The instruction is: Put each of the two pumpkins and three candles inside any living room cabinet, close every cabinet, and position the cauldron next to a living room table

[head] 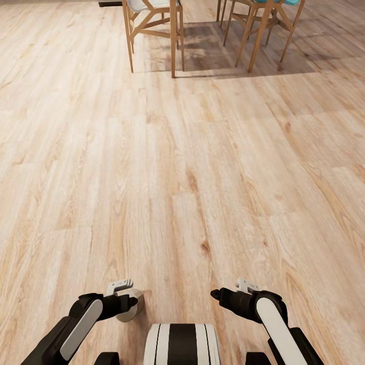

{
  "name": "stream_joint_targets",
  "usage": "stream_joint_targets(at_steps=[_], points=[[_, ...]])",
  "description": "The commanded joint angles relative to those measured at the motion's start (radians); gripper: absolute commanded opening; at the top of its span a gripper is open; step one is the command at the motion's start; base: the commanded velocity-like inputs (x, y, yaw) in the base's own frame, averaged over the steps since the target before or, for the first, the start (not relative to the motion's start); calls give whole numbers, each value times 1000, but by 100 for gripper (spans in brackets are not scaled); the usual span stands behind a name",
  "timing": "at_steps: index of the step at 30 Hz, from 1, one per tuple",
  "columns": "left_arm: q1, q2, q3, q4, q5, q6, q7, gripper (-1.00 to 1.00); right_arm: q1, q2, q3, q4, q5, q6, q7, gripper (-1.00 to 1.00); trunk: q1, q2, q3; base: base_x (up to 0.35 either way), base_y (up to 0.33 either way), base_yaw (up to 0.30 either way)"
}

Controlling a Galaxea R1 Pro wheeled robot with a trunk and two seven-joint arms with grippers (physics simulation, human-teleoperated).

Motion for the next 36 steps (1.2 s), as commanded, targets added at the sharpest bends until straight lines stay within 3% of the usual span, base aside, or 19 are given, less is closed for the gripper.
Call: stream_joint_targets(at_steps=[1, 36], points=[[-1, 1, -3, -1, 11, 1, 10, 100, -1, -1, 2, -1, -9, 1, -10, 100, 0, 0, -1, 5, 3, 0], [-1, 0, -1, -3, 14, 1, 9, 100, -1, -1, 2, -1, -9, 1, -10, 100, 1, -1, -8, 0, 0, 0]])
